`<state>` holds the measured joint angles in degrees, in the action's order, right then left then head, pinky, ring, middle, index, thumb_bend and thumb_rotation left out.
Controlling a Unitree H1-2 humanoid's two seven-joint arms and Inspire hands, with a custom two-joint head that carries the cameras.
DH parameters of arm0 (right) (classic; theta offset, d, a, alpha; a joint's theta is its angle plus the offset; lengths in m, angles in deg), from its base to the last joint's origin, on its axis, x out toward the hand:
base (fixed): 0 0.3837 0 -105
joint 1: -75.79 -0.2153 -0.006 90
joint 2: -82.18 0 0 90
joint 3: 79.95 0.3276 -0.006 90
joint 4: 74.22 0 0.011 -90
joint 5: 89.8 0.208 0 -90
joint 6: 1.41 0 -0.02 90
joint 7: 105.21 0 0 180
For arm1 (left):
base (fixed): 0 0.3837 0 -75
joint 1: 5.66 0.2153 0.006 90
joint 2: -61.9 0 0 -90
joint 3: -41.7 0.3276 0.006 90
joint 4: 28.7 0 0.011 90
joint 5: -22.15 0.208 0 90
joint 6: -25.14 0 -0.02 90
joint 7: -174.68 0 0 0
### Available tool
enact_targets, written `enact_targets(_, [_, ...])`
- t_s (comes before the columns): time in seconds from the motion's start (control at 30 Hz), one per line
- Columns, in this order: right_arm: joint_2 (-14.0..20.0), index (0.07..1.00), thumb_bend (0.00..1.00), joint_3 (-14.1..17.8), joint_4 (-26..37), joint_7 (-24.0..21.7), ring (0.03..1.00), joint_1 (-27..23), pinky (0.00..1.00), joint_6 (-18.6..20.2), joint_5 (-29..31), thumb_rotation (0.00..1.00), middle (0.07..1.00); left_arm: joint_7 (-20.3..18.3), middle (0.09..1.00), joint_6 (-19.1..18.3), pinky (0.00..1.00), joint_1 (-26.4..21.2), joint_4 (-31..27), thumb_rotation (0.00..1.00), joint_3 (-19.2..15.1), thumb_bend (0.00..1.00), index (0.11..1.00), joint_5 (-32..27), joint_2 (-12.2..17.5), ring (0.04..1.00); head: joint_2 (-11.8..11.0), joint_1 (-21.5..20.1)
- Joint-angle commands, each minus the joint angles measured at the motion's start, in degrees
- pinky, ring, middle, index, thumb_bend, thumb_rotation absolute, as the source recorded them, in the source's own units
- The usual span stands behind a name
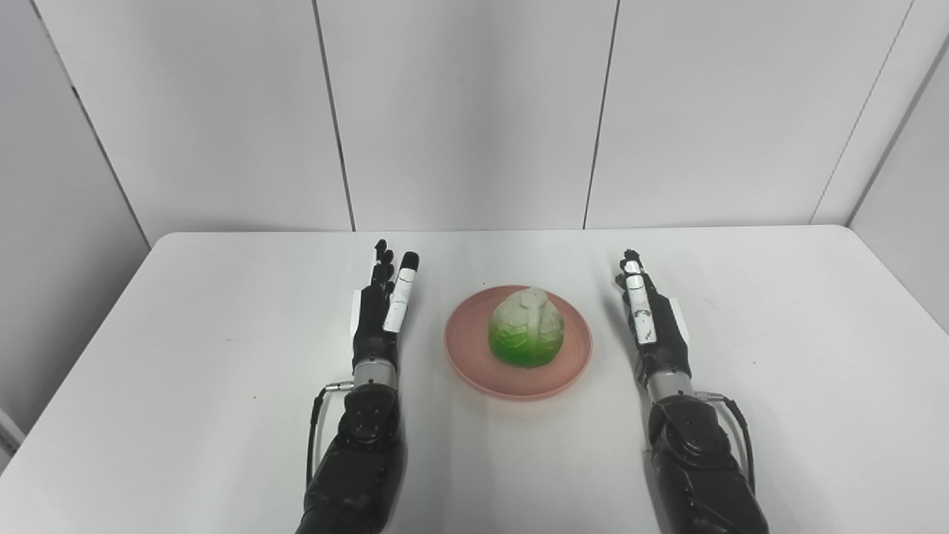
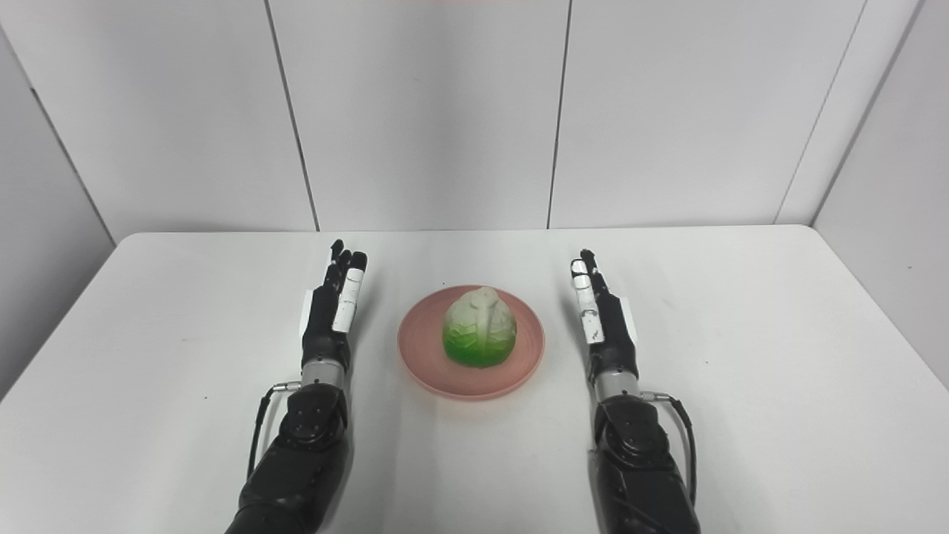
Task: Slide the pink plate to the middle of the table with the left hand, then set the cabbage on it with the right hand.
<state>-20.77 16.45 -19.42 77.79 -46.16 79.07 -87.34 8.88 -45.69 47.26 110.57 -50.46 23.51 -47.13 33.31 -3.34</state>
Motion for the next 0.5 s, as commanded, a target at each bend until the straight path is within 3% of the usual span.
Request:
enact_targets(0.0, [0.3,0.950,0.84,-0.4,0.6,-0.2,0.941,-0.3,1.00,-0.9,0.0,1.00,0.958,-0.6,1.000,0.2,1.00,-0.2,0.7,0.89,0.1,0.90,1.000,0.2,0.1,1.000,0.1,0.1])
enact_targets(0.47, [0.0,0.967,0.85,-0.4,0.9,-0.5,0.955,-0.2,1.00,-1.2,0.9,1.00,0.974,-1.1,1.000,-0.1,1.00,0.4,0.2,0.87,0.2,0.89,1.000,0.4,0.7,1.000,0.2,-0.1])
